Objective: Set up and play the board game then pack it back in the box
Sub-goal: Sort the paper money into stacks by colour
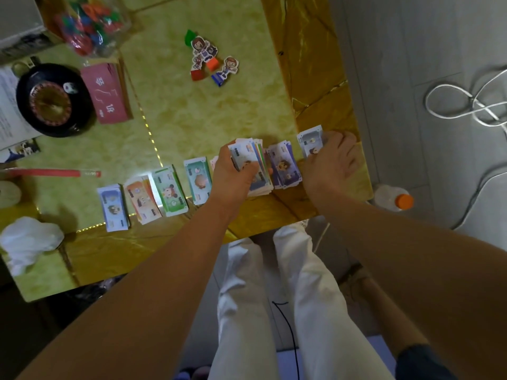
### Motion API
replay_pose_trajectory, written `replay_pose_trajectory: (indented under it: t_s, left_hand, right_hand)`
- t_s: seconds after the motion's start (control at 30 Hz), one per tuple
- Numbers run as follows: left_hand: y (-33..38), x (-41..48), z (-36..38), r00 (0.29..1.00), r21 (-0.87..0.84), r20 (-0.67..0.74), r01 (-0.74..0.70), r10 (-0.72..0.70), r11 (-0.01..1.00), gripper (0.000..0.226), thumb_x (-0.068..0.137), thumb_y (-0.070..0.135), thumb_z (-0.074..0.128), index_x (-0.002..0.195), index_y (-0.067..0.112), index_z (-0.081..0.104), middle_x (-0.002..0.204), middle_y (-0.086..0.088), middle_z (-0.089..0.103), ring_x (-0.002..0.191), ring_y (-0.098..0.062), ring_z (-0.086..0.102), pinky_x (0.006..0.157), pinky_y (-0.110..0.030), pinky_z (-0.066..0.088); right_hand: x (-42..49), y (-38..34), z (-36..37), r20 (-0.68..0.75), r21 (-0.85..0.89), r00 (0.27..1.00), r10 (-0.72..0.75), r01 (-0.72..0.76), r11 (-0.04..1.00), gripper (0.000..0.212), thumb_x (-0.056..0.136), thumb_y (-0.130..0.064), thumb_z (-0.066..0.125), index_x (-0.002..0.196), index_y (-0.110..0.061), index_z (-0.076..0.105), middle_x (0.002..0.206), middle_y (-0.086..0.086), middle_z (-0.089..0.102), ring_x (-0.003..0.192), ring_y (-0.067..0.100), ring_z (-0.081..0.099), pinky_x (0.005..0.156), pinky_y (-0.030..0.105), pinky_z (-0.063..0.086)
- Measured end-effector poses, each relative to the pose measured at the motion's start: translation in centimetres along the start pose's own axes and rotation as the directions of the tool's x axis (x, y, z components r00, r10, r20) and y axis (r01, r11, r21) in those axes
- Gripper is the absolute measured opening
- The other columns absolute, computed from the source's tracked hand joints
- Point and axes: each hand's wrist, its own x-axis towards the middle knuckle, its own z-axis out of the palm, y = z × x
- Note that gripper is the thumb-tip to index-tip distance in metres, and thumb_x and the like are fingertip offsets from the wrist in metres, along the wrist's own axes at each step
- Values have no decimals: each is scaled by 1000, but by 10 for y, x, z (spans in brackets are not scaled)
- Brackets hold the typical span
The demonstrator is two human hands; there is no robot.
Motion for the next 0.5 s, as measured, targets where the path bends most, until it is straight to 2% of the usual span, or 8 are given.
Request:
replay_pose_trajectory:
  t_s: [0.07, 0.1, 0.13, 0.2, 0.27, 0.33, 0.43, 0.5]
  left_hand:
    - [4, -2, -2, 1000, -19, 11, -1, 1, 1000, 40, 92, 2, 59, 127, 14, 46, 99, 8, 57, 93, -18, 60, 85, -39, 55]
    - [6, -3, -3, 1000, -32, 15, 2, -1, 999, 40, 91, 1, 60, 126, 14, 47, 97, 10, 57, 91, -15, 60, 85, -38, 55]
    - [8, -4, -4, 1000, -49, 15, 5, -4, 999, 40, 90, 0, 62, 124, 15, 48, 97, 11, 58, 88, -13, 60, 83, -37, 56]
    - [11, -7, -7, 1000, -89, 3, 6, -6, 996, 41, 87, 0, 65, 122, 14, 49, 95, 8, 60, 84, -11, 62, 76, -32, 58]
    - [14, -12, -9, 1000, -109, -8, -16, 16, 994, 42, 85, 1, 68, 121, 13, 50, 96, 5, 61, 82, -8, 63, 67, -23, 57]
    - [14, -17, -14, 1000, -104, -9, -16, 15, 994, 40, 85, 5, 70, 118, 15, 50, 98, 5, 62, 83, -7, 64, 63, -17, 56]
    - [9, -25, -29, 998, -266, -3, 58, -61, 962, 40, 87, 5, 68, 123, 10, 53, 106, -3, 67, 89, -18, 69, 67, -26, 58]
    - [7, -29, -35, 993, -446, 45, 115, -107, 887, 35, 91, 1, 59, 124, 11, 53, 106, -8, 68, 85, -20, 71, 65, -29, 58]
  right_hand:
    - [1, -4, -6, -51, 119, 997, -55, 61, 991, 39, 86, -15, 55, 123, -16, 46, 135, 8, 40, 124, 26, 37, 97, 36, 26]
    - [1, -7, -8, -47, 247, 992, -117, 125, 961, 34, 88, -14, 55, 121, -14, 49, 128, 7, 45, 117, 24, 42, 96, 36, 31]
    - [-1, -11, -10, -7, 408, 985, -173, 161, 899, 28, 91, -15, 56, 119, -12, 52, 119, 6, 50, 109, 21, 47, 93, 37, 39]
    - [-9, -26, -18, 193, 632, 949, -250, 75, 771, 23, 94, -25, 59, 111, -10, 58, 102, 3, 59, 93, 17, 56, 81, 33, 48]
    - [-17, -42, -24, 418, 656, 846, -332, -28, 755, 29, 91, -34, 64, 101, -7, 63, 88, 7, 64, 81, 18, 61, 70, 30, 50]
    - [-24, -53, -26, 503, 671, 773, -387, -68, 738, 29, 89, -29, 68, 92, -1, 63, 79, 12, 63, 73, 19, 60, 65, 29, 51]
    - [-35, -65, -28, 494, 693, 774, -396, -76, 717, 30, 91, -24, 66, 90, 6, 63, 83, 29, 60, 72, 23, 56, 68, 40, 52]
    - [-39, -69, -29, 474, 674, 788, -392, -38, 738, 34, 94, -25, 62, 81, 6, 58, 72, 30, 47, 64, 22, 47, 62, 40, 45]
